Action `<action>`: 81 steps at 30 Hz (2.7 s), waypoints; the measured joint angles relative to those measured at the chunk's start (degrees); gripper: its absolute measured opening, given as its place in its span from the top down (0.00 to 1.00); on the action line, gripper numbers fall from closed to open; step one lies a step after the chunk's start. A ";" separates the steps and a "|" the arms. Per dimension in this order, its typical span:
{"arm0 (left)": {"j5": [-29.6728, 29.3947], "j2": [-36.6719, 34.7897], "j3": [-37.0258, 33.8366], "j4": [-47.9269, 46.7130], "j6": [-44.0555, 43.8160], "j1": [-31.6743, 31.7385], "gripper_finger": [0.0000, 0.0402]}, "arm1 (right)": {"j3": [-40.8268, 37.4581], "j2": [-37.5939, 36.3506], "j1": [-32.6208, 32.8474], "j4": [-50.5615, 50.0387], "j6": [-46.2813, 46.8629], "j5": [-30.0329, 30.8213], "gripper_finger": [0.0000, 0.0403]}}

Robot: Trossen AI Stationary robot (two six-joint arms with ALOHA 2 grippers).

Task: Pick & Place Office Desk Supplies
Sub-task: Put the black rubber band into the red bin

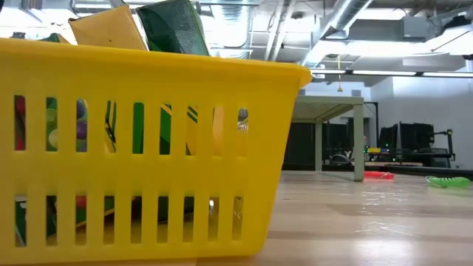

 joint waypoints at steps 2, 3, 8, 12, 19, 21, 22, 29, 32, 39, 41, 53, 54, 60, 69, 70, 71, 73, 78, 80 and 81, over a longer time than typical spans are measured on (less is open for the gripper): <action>-0.06 2.48 0.02 1.92 0.18 0.10 0.40 | 4.55 -0.04 0.49 -2.82 -0.79 3.80 1.00; -0.35 3.79 0.02 3.40 1.56 0.10 0.40 | 6.59 -0.07 0.46 -4.11 -2.04 5.21 1.00; -4.16 9.70 1.56 13.88 19.12 0.10 0.40 | 16.80 -0.09 -1.85 -8.06 -12.74 5.95 1.00; -7.74 13.37 6.23 14.32 37.10 0.34 0.41 | 22.57 -0.09 -4.45 -8.04 -21.26 4.70 1.00; -10.33 16.92 11.79 14.13 46.44 5.46 0.40 | 27.25 -0.09 -7.02 -7.80 -29.03 3.85 1.00; -10.57 17.30 12.20 13.87 46.91 6.80 0.40 | 27.43 -0.09 -7.28 -6.96 -30.45 3.77 1.00; -10.59 17.37 12.26 13.86 46.95 7.51 0.41 | 27.43 -0.09 -7.33 -6.31 -31.13 3.71 1.00; -6.36 17.31 12.32 14.78 46.74 10.61 0.45 | 27.43 -0.07 -7.98 -5.29 -32.31 3.82 1.00; -5.49 17.28 12.32 14.92 46.52 10.66 0.47 | 27.43 -0.07 -8.03 -5.17 -32.87 3.90 1.00; -5.51 17.26 12.34 17.21 46.39 10.66 0.55 | 27.43 -0.07 -8.76 -5.22 -33.39 3.93 1.00; -5.49 17.26 12.32 17.17 46.36 11.10 0.58 | 27.43 -0.06 -9.15 -4.86 -34.32 3.93 1.00; -6.43 17.26 12.32 17.69 39.64 13.10 0.84 | 27.43 -0.02 -10.19 -2.82 -37.24 3.82 1.00; -6.42 17.26 12.32 17.61 39.06 13.26 0.89 | 27.43 -0.02 -10.19 -2.84 -37.24 3.82 1.00; -6.38 17.25 12.32 17.51 37.26 12.95 0.99 | 27.43 -0.02 -9.74 -2.17 -37.36 4.44 0.96; -6.36 11.54 12.28 1.41 28.33 11.02 1.00 | 27.43 -0.02 -8.55 -2.50 -35.88 8.68 0.74; -5.74 10.52 12.28 -1.15 26.13 10.54 1.00 | 27.43 -0.02 -8.55 -2.59 -35.86 8.67 0.72; -4.77 9.54 12.28 -3.41 23.71 9.97 1.00 | 27.43 -0.02 -8.55 -2.59 -35.82 8.65 0.70; -1.50 7.73 12.28 -8.95 18.97 8.67 1.00 | 27.43 -0.02 -8.55 -2.53 -35.73 8.65 0.67; 3.66 5.05 12.28 -25.96 8.42 -0.09 1.00 | 27.43 -0.02 -8.58 -2.49 -35.71 8.65 0.62; 3.87 5.14 12.26 -32.27 3.29 -5.15 1.00 | 27.43 -0.02 -8.60 -2.49 -35.71 8.65 0.61; 3.88 5.40 12.04 -34.66 0.63 -7.72 1.00 | 27.43 -0.02 -8.60 -2.49 -35.71 8.65 0.60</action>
